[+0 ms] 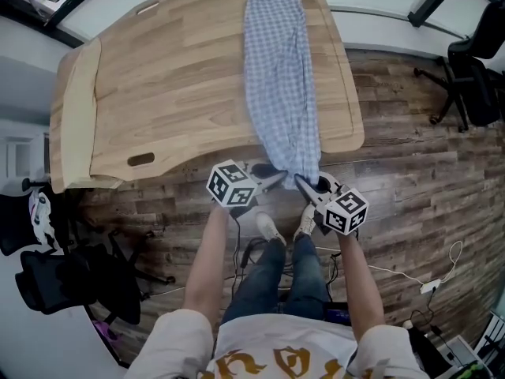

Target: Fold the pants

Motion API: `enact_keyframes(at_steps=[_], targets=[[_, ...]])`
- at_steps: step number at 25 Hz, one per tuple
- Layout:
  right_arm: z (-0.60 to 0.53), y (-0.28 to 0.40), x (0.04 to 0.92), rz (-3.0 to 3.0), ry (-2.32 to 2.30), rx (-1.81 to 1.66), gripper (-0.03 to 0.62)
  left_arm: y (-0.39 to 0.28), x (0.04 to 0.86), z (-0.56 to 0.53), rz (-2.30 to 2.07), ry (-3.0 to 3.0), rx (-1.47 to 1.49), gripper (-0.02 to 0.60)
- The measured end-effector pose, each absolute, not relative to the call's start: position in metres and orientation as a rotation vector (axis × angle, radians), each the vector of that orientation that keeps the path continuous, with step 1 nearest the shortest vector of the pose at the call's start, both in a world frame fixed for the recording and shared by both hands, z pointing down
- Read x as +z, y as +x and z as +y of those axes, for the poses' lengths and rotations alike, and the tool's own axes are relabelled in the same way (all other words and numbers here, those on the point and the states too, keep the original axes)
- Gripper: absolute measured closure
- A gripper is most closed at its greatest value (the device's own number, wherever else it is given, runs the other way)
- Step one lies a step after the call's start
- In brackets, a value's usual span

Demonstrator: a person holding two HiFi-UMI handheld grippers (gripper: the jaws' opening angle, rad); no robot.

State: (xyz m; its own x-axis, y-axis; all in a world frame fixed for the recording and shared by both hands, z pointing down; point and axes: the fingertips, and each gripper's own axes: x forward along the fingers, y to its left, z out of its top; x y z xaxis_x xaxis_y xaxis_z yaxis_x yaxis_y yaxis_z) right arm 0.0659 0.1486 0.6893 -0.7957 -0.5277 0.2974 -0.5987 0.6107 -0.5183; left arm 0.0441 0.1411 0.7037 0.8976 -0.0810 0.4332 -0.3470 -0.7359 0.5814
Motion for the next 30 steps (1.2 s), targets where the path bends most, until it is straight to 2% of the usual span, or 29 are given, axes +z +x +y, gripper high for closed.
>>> enact_keyframes(at_steps=[5,13,20,30], targets=[[0.147,0.059,0.666,-2.639,0.925,0.807,0.541,0.038,0.677,0.143,-0.305,2.345,0.662,0.517],[0.131,0.047,0.584,-2.606,0.874,0.694,0.540,0.026,0.595,0.131,-0.384,2.351,0.734,0.517],[0.160,0.035,0.516,-2.599,0.750,0.654,0.540,0.016,0.526,0.160,-0.338,2.428,0.808,0.517],[0.142,0.009,0.476,-2.579,0.726,0.645,0.540,-0.011,0.487,0.139,-0.363,2.431,0.913,0.517]])
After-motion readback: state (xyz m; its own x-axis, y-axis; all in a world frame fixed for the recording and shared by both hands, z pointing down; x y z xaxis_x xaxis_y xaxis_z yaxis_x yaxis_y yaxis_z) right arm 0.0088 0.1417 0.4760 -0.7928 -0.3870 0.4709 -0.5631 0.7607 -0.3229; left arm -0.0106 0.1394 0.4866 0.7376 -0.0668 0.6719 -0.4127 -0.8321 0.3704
